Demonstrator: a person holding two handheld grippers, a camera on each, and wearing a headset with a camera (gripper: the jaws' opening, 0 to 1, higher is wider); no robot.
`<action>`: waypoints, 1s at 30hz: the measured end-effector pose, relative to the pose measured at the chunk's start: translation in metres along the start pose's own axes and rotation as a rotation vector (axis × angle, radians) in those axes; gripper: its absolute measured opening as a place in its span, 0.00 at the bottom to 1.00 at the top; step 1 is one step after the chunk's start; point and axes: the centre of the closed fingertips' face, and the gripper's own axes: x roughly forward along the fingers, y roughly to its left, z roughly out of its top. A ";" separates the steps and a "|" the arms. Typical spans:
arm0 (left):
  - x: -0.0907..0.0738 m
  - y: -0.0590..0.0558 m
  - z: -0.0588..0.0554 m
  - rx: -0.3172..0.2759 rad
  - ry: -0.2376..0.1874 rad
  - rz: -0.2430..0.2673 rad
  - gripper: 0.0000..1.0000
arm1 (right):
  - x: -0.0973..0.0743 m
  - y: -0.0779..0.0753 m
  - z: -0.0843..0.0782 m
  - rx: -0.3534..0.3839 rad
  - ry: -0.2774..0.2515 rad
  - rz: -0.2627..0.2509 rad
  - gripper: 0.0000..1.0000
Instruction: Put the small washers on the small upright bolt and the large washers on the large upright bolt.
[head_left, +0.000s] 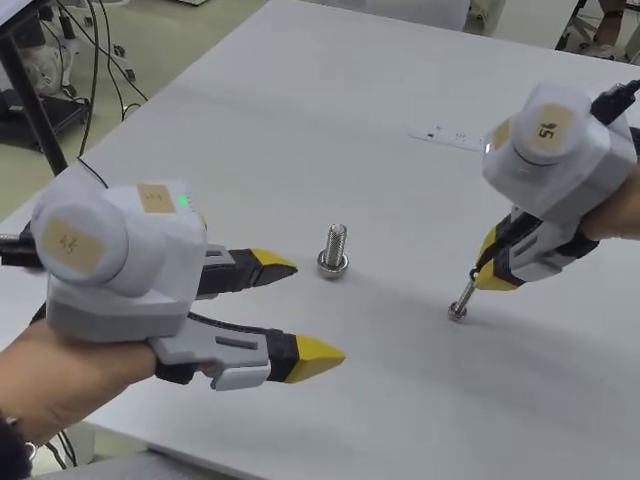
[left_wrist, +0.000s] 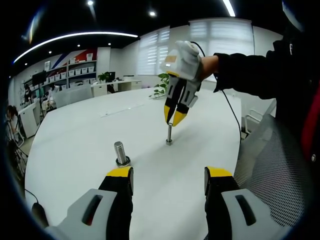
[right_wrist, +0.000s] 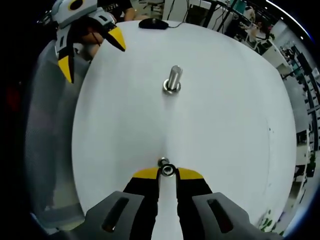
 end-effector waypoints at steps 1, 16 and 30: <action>0.000 0.000 0.000 -0.001 0.000 0.000 0.57 | 0.001 0.000 0.000 0.000 0.000 0.002 0.13; -0.001 0.000 -0.001 -0.003 0.002 0.002 0.56 | 0.012 0.002 -0.002 0.004 0.012 0.018 0.13; -0.002 -0.001 -0.002 -0.003 0.004 0.001 0.56 | 0.028 0.008 -0.006 0.025 0.020 0.037 0.13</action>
